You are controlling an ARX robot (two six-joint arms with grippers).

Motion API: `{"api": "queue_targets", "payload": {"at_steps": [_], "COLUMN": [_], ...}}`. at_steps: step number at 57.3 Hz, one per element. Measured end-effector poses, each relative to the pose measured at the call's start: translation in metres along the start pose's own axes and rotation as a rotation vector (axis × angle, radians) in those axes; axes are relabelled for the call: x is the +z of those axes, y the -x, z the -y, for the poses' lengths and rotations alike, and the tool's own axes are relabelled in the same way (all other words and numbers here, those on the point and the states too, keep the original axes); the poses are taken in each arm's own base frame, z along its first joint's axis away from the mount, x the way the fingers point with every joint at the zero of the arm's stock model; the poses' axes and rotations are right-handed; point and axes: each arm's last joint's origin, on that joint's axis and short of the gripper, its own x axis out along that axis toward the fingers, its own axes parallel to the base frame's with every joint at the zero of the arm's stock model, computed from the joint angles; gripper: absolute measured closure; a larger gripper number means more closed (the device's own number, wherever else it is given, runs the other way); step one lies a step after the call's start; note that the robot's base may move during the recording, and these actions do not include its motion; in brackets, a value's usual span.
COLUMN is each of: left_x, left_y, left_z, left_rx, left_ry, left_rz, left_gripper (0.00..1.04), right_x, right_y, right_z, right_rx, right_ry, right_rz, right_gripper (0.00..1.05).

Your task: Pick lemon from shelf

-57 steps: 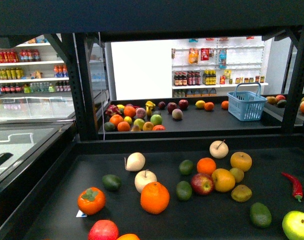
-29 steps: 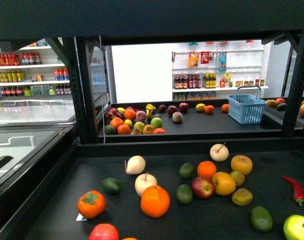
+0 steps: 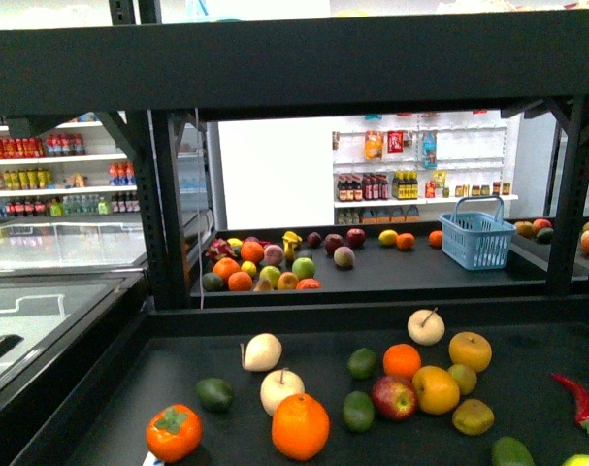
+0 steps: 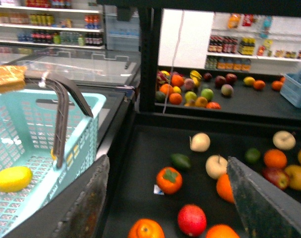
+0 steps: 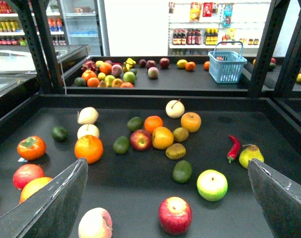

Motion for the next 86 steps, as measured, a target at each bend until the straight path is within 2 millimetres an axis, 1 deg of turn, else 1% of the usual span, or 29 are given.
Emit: {"api": "queue_targets", "payload": {"at_steps": [4,5,10,13,17,18,43,47,51,68,69,86], "left_x": [-0.019,-0.021,-0.041,-0.053,-0.061,-0.061,-0.076,-0.082,-0.087,-0.087,-0.087,-0.087], "left_y": [0.015,0.016,0.027,0.03,0.033,0.034,0.042,0.048,0.052,0.053,0.053,0.053], "left_z": [-0.001,-0.001,-0.002,-0.002,-0.003,-0.003,-0.003,-0.004,-0.004,-0.004,-0.004,-0.004], "left_rx": [-0.015,-0.015,-0.013,-0.014,-0.014,-0.014,-0.015,-0.014,-0.014,-0.014,-0.014,-0.014], "left_ry": [-0.013,-0.014,-0.018,-0.021,-0.022,-0.021,-0.024,-0.025,-0.024,-0.024,-0.024,-0.024], "left_rz": [-0.015,-0.013,0.001,-0.005,-0.005,-0.002,0.003,-0.025,-0.003,0.009,0.009,0.008], "left_gripper": [0.49,0.5,0.68,0.82,1.02,1.02,1.02,1.02,1.02,1.02,1.01,0.44], "right_x": [0.0,0.0,0.0,0.0,0.0,0.0,0.0,0.0,0.0,0.0,0.0,0.0], "right_y": [0.0,0.0,0.0,0.0,0.0,0.0,0.0,0.0,0.0,0.0,0.0,0.0], "right_z": [0.0,0.0,0.0,0.0,0.0,0.0,0.0,0.0,0.0,0.0,0.0,0.0], "right_rx": [0.0,0.0,0.0,0.0,0.0,0.0,0.0,0.0,0.0,0.001,0.001,0.001], "right_ry": [0.0,0.0,0.0,0.0,0.0,0.0,0.0,0.0,0.0,0.0,0.0,0.0], "right_rz": [0.0,0.0,0.0,0.0,0.0,0.0,0.0,0.0,0.0,0.001,0.001,0.001], "right_gripper": [0.07,0.07,0.07,0.07,0.07,0.07,0.07,0.07,0.07,0.07,0.07,0.07]}}
